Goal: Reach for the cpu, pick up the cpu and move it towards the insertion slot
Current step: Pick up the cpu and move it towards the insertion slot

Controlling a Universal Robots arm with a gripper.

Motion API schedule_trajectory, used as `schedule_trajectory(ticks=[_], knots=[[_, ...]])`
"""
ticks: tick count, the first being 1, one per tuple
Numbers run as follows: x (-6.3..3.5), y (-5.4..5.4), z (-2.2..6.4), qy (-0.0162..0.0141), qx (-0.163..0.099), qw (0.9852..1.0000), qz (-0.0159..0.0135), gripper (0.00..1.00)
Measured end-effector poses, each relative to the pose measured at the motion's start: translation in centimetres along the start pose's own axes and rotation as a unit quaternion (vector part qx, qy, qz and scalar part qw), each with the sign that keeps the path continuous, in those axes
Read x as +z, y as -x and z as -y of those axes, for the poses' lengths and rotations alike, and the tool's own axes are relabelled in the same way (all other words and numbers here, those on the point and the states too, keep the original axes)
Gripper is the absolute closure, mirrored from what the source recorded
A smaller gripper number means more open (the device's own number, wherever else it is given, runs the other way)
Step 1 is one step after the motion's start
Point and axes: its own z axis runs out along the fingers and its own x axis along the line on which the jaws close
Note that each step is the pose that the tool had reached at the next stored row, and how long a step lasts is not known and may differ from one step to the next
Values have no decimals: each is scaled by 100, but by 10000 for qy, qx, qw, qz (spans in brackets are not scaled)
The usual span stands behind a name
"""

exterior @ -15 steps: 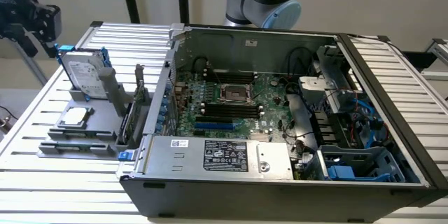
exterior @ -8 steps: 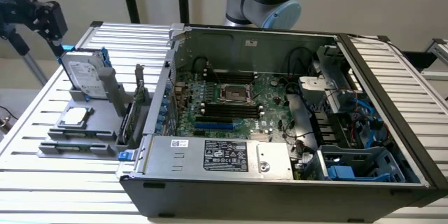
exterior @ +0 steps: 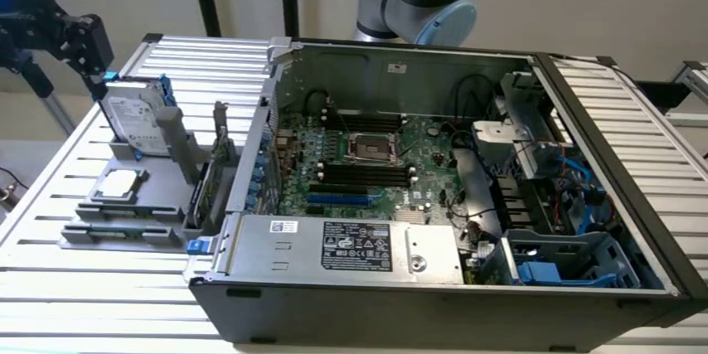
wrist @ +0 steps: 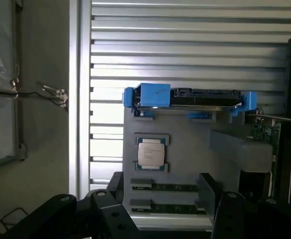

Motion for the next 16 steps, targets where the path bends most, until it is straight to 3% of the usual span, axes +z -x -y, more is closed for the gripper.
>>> schedule_trajectory(ticks=[16], knots=[[285, 13, 152, 0, 0, 10000, 0, 29]])
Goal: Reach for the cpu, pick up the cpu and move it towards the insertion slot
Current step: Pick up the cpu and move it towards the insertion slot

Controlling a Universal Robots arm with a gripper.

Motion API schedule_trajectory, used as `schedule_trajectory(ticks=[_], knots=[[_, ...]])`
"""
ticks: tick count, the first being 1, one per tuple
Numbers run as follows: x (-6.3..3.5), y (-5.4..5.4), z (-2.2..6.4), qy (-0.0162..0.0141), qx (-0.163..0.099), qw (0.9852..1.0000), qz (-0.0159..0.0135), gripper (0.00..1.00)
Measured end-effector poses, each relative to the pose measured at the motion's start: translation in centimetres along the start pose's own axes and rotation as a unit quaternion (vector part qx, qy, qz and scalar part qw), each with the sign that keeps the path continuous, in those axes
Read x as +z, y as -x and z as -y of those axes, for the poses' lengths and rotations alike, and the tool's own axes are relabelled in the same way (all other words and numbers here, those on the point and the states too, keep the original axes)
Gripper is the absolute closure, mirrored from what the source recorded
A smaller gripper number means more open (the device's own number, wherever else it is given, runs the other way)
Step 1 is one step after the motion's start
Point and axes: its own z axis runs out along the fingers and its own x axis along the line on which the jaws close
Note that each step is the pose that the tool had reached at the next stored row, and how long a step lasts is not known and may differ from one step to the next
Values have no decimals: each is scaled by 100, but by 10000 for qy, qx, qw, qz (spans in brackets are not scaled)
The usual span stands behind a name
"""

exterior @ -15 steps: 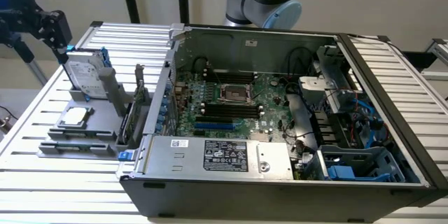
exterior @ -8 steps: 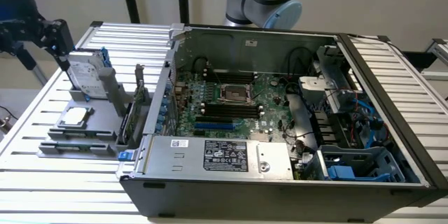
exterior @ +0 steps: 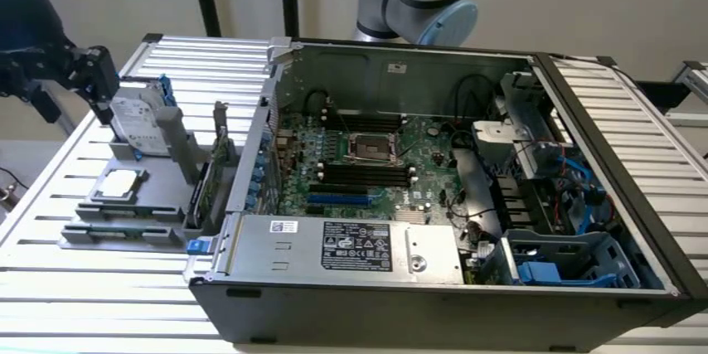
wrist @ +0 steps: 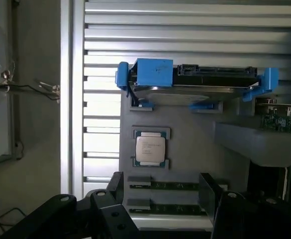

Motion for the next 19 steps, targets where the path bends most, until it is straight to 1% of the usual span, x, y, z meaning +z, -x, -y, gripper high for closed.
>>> schedule_trajectory(ticks=[7, 19], knots=[[127, 9, 46, 0, 0, 10000, 0, 29], [344, 19, 72, 0, 7, 10000, 0, 29]])
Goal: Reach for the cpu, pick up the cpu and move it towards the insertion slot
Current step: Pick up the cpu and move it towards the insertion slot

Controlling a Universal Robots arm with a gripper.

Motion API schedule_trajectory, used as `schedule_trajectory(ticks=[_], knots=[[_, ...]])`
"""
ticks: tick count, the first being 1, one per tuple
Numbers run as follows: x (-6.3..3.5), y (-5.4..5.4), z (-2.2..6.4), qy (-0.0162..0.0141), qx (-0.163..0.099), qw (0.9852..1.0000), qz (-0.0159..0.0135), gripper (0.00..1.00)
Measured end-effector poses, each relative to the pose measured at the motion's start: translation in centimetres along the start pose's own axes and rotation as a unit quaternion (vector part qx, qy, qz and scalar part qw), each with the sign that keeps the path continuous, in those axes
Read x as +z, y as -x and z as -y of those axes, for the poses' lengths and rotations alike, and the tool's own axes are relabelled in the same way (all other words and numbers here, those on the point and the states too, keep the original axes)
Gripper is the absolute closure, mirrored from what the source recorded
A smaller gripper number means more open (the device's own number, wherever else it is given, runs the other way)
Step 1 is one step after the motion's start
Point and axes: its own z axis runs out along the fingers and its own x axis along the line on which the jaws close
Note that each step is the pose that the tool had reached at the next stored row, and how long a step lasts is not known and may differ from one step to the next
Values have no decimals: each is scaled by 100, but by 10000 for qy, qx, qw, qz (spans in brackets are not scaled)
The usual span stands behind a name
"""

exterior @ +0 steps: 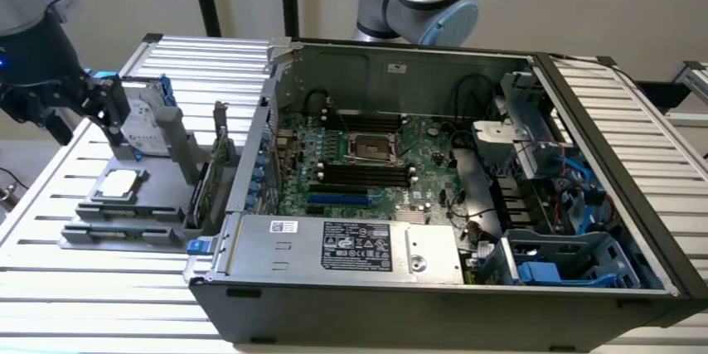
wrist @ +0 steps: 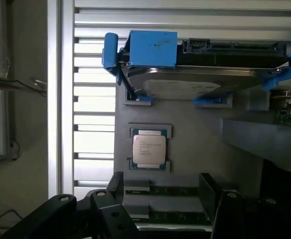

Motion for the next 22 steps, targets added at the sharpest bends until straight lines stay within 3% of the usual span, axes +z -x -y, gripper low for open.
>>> schedule_trajectory(ticks=[22], knots=[[401, -57, -10, 0, 19, 10000, 1, 29]])
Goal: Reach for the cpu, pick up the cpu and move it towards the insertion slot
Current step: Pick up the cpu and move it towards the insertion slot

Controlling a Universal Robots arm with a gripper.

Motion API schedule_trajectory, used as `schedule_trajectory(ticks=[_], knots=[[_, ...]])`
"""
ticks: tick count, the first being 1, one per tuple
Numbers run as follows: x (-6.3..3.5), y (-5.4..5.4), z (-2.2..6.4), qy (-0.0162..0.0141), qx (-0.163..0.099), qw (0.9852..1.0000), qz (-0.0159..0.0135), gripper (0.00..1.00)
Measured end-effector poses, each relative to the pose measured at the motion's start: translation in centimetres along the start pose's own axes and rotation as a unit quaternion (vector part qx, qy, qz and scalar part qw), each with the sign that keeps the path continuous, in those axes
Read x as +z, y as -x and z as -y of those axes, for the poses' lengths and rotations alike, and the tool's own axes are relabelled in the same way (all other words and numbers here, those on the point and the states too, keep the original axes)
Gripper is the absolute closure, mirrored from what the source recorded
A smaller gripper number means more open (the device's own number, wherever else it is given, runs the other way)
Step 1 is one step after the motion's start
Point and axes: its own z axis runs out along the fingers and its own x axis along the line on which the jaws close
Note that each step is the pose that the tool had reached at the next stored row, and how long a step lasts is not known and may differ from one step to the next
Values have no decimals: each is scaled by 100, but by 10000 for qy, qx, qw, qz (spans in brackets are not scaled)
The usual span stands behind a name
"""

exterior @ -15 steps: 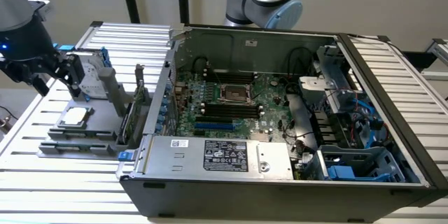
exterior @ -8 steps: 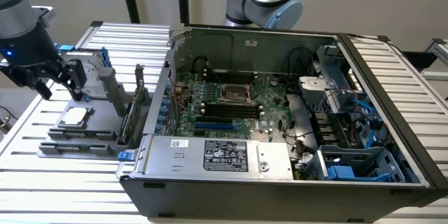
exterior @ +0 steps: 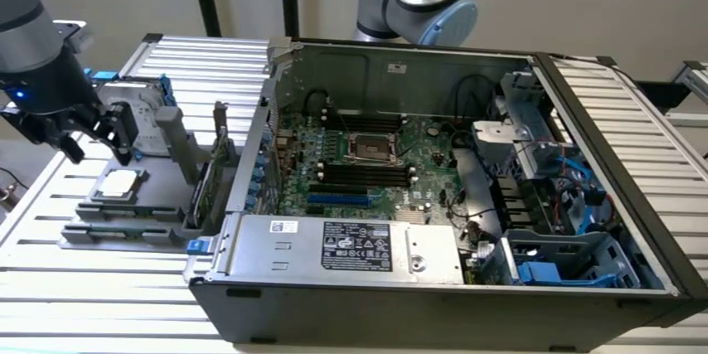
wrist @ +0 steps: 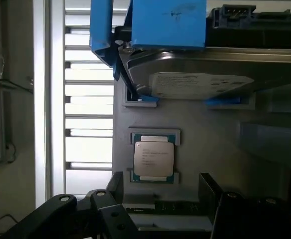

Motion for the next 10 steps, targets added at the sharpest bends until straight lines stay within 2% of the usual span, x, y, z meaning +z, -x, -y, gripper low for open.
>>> schedule_trajectory(ticks=[10], knots=[[182, -10, -12, 0, 0, 10000, -1, 29]])
